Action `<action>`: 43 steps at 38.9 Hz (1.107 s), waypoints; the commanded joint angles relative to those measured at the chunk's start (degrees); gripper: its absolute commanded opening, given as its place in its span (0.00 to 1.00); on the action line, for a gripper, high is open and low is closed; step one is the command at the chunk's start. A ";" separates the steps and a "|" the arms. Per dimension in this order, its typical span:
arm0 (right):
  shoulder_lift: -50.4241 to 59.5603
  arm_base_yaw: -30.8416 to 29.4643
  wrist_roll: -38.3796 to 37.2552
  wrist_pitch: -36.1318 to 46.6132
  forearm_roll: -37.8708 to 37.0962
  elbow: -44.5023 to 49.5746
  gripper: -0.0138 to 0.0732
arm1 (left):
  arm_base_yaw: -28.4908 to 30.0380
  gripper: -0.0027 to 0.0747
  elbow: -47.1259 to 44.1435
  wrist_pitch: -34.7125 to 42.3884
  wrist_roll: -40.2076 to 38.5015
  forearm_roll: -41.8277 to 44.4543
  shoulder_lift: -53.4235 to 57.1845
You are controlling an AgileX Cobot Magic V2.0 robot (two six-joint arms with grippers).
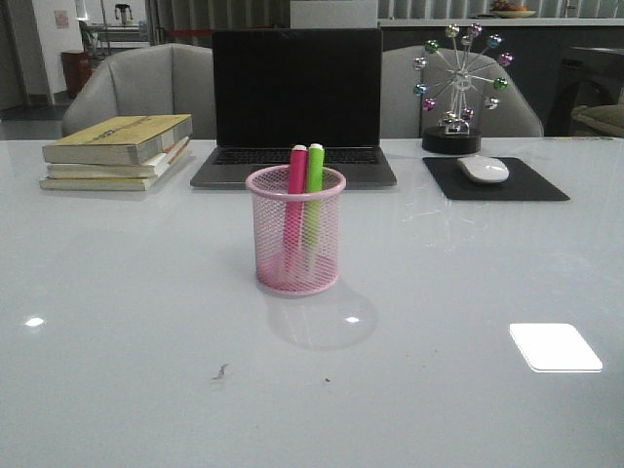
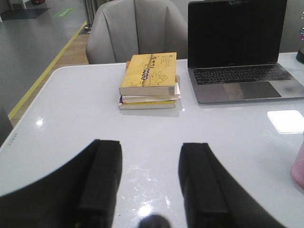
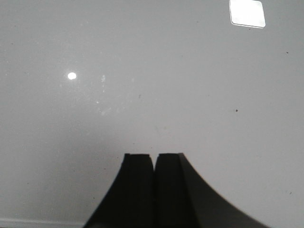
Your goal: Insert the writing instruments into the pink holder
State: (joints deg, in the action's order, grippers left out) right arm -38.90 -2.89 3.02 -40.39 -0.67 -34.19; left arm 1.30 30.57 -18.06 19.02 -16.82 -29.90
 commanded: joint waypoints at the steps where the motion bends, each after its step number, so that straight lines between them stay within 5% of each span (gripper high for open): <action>1: 0.16 -0.27 0.40 3.49 0.06 -1.54 0.22 | -0.02 0.49 1.73 4.61 -0.05 -0.76 -0.08; 10: 0.74 -0.04 0.45 4.46 -0.70 -1.54 0.22 | -0.02 0.49 1.73 4.61 -0.05 -0.76 -0.08; 24: 6.78 5.61 0.39 20.61 -0.33 -0.83 0.22 | -0.02 0.49 1.73 4.61 -0.05 -0.76 -0.08; 32: 13.54 6.10 0.34 30.68 6.83 9.39 0.22 | -0.02 0.49 1.73 4.61 -0.05 -0.76 -0.08; 43: 26.97 6.10 0.34 35.45 7.66 23.51 0.22 | -0.02 0.49 1.73 4.61 -0.05 -0.76 -0.08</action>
State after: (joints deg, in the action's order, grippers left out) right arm -14.95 3.08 3.02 -11.48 6.66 -12.37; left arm 1.30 30.57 -17.97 19.02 -16.82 -29.90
